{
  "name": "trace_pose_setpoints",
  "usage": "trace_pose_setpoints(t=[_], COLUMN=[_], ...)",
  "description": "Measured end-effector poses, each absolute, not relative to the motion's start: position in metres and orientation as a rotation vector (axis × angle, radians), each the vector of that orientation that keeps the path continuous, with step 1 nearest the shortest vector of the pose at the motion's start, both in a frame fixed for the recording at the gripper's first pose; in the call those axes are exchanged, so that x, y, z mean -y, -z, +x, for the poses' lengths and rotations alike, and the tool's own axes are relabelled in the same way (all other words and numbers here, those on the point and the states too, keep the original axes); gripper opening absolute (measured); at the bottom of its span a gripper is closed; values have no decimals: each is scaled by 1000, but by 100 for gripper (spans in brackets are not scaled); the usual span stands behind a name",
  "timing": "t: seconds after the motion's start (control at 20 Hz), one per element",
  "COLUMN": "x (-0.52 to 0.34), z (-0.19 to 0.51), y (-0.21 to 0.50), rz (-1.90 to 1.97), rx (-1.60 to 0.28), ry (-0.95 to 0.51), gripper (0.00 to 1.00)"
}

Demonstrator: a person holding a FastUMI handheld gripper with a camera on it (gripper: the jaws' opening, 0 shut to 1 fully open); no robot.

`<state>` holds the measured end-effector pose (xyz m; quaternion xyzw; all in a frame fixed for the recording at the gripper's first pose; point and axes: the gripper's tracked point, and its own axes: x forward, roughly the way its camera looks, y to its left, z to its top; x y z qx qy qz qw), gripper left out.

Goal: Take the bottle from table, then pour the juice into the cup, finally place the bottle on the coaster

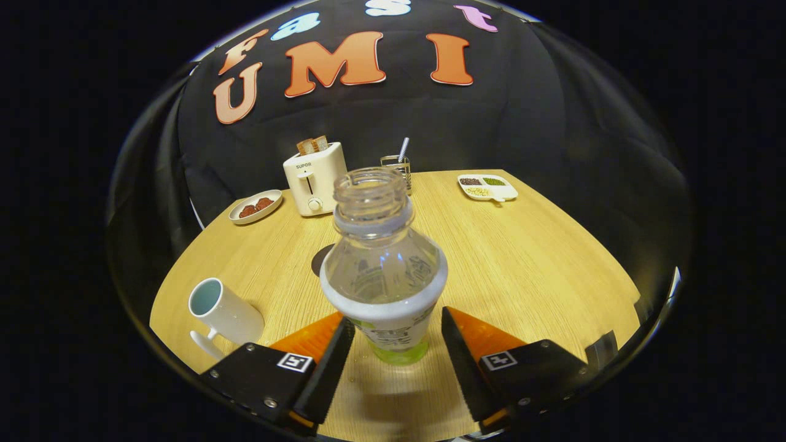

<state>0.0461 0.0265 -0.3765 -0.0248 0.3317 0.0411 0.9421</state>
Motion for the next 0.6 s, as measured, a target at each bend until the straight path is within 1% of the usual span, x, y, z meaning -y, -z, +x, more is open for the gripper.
trace_pose_setpoints(t=[0.05,0.15,0.3,0.6], x=[-27,-28,-31,-47], z=[47,49,47,51], y=[376,377,367,333], rz=[-46,-70,-109,-352], rx=[-678,-688,-698,-664], ry=[-83,-84,-82,-87], gripper=[74,63,58,57])
